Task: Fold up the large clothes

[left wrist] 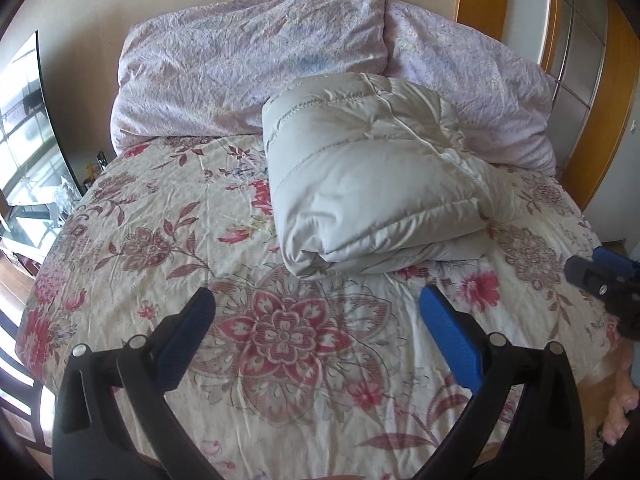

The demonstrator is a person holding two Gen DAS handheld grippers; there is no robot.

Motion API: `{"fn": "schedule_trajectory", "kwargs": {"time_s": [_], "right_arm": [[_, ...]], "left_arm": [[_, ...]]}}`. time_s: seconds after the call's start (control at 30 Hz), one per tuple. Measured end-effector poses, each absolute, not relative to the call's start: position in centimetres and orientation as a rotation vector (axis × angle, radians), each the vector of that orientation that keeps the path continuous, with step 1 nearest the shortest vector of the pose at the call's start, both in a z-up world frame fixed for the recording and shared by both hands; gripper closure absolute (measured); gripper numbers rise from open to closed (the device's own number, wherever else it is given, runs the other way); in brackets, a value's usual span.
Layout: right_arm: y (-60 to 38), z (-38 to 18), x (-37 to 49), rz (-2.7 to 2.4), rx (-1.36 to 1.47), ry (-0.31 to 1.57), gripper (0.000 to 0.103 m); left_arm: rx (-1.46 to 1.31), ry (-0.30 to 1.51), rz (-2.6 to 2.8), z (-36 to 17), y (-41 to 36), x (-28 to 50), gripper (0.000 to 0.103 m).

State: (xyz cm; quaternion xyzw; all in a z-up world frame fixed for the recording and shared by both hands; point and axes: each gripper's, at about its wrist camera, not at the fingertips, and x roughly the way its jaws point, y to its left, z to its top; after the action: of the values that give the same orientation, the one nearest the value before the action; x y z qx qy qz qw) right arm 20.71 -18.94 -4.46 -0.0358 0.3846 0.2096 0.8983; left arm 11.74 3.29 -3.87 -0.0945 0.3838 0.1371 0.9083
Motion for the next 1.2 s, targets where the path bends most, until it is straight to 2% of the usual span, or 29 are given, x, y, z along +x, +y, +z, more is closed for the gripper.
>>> {"fn": "schedule_trajectory", "kwargs": {"time_s": [0.4, 1.2], "right_arm": [[-19.0, -3.0, 17.9, 0.436, -0.089, 0.794, 0.001], [-19.0, -2.9, 17.9, 0.45, -0.071, 0.833, 0.001]], "left_arm": [[-0.173, 0.783, 0.26, -1.1, 1.4, 9.8, 0.002], [-0.189, 0.794, 0.238, -0.7, 1.1, 9.5, 0.002]]}}
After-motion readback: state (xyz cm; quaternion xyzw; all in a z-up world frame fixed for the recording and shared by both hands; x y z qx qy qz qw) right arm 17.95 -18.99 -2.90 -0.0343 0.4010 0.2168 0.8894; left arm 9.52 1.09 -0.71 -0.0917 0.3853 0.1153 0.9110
